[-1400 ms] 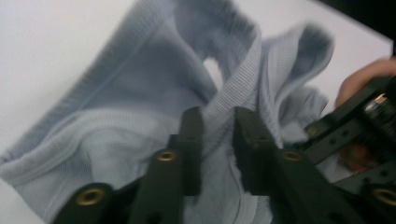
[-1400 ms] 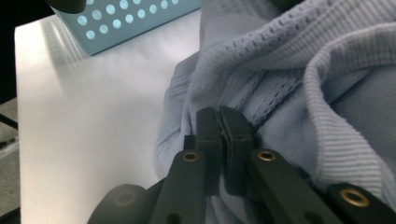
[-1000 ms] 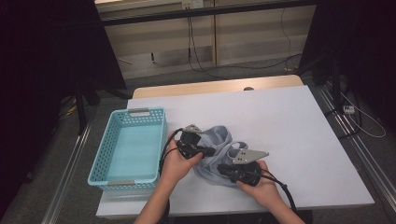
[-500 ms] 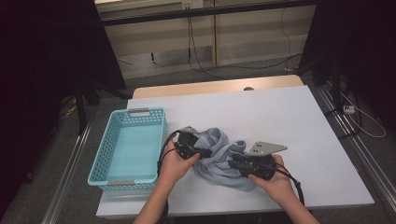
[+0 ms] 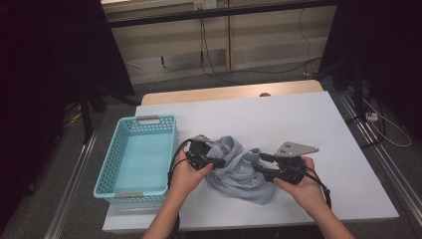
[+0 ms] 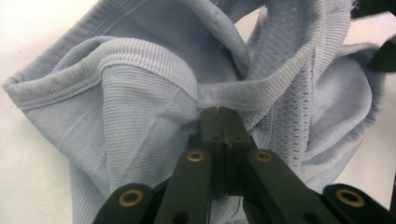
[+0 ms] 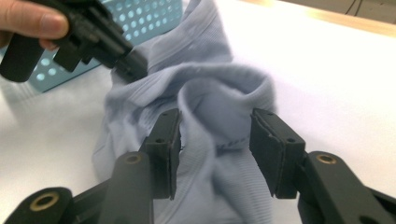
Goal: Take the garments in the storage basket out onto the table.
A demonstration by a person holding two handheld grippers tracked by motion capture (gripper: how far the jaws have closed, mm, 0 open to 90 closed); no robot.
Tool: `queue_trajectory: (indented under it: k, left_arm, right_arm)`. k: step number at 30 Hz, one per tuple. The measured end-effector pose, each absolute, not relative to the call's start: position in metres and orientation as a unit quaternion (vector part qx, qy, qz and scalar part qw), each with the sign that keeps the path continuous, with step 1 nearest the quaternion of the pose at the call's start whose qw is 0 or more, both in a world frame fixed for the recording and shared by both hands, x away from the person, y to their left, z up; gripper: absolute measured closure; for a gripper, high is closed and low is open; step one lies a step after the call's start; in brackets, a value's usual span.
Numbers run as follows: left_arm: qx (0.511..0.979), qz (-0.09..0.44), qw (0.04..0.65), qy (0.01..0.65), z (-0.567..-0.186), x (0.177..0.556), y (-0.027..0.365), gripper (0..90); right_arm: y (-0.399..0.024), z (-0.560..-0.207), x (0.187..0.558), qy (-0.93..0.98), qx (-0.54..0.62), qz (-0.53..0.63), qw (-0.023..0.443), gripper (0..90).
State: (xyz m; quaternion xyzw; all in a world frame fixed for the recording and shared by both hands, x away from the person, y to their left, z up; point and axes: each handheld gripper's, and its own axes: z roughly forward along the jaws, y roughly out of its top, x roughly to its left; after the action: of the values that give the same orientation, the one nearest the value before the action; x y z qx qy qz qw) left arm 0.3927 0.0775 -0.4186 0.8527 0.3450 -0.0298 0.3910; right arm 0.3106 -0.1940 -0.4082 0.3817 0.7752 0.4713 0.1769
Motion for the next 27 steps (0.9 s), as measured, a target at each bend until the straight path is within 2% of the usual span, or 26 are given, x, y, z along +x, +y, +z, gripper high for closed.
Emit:
queue_trajectory:
  k: [9, 18, 22, 24, 26, 27]
  left_arm:
    - [0.853, -0.030, 0.391, 0.345, -0.418, 0.393, 0.077, 90.0]
    - [0.854, -0.029, 0.390, 0.344, -0.417, 0.393, 0.077, 90.0]
    - [0.851, -0.030, 0.394, 0.345, -0.417, 0.393, 0.078, 90.0]
    - [0.849, -0.032, 0.398, 0.347, -0.417, 0.393, 0.079, 90.0]
    - [0.848, -0.032, 0.400, 0.346, -0.416, 0.394, 0.080, 90.0]
    - [0.847, -0.033, 0.401, 0.348, -0.416, 0.394, 0.080, 90.0]
  right_arm:
    - [-0.196, -0.395, 0.323, 0.764, 0.394, 0.474, 0.191, 46.9]
    - [-0.179, -0.390, 0.338, 0.763, 0.390, 0.480, 0.187, 41.9]
    - [-0.172, -0.394, 0.342, 0.775, 0.382, 0.473, 0.175, 52.1]
    - [-0.171, -0.399, 0.340, 0.784, 0.370, 0.469, 0.166, 70.0]
    - [-0.171, -0.405, 0.337, 0.790, 0.365, 0.468, 0.153, 82.0]
    - [-0.172, -0.408, 0.335, 0.794, 0.359, 0.466, 0.150, 85.2]
